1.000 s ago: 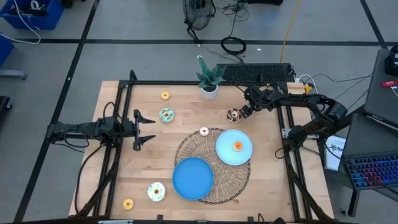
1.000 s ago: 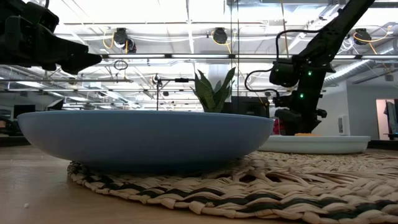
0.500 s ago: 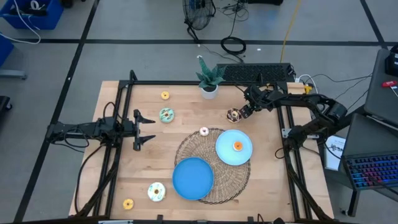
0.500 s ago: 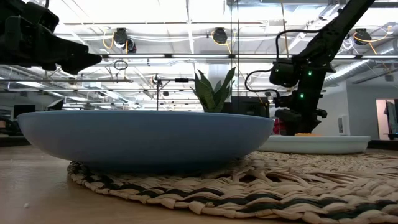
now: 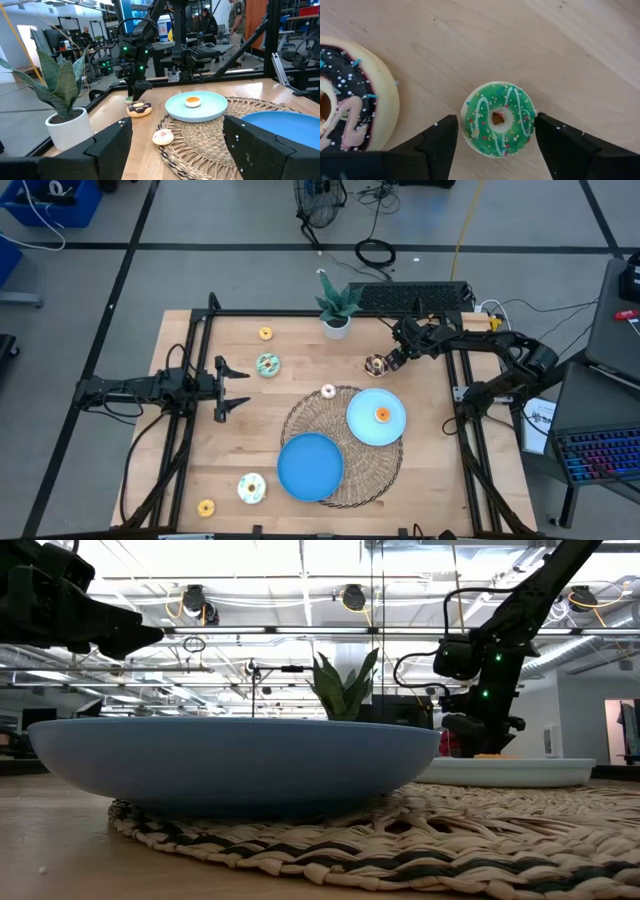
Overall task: Pick & Place donuts
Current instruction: Put the small green donut on the light blue plate
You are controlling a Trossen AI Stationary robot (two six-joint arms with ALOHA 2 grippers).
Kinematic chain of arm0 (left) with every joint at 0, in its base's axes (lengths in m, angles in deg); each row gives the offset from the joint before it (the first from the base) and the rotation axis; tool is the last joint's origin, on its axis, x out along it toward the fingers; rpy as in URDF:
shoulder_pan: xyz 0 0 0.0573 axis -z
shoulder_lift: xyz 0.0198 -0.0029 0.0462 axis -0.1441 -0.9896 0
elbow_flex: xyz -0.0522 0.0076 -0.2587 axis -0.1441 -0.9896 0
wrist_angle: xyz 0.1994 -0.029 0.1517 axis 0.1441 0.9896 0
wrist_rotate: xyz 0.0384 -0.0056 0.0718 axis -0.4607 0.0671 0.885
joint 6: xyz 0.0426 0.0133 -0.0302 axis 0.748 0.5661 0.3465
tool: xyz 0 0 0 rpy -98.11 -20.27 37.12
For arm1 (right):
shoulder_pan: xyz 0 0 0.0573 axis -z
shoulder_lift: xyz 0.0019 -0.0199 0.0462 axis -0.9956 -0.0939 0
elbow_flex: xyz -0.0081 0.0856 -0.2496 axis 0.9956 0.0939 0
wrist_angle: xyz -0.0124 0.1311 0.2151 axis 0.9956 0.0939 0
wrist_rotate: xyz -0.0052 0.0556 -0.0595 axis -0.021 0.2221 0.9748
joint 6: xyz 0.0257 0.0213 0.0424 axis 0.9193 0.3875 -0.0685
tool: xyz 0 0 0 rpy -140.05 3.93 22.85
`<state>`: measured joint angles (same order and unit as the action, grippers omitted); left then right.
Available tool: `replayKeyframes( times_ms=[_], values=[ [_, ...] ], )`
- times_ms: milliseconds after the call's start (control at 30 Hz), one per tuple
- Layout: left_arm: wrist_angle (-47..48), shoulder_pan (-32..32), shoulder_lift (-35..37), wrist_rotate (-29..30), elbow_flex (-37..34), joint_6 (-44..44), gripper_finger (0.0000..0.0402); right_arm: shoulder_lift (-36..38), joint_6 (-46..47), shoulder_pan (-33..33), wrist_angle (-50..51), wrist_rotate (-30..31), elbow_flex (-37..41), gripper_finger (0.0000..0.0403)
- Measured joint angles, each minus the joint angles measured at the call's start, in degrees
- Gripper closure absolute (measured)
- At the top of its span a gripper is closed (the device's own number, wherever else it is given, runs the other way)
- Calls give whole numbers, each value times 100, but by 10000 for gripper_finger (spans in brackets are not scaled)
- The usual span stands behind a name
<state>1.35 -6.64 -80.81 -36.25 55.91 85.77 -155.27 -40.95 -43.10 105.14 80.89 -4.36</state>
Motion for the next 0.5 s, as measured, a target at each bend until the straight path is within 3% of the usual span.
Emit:
replayKeyframes(
  times_ms=[500],
  values=[
    [-1,-1,0,0,0,0,96,1,1,0,-246,20,218,150]
  ],
)
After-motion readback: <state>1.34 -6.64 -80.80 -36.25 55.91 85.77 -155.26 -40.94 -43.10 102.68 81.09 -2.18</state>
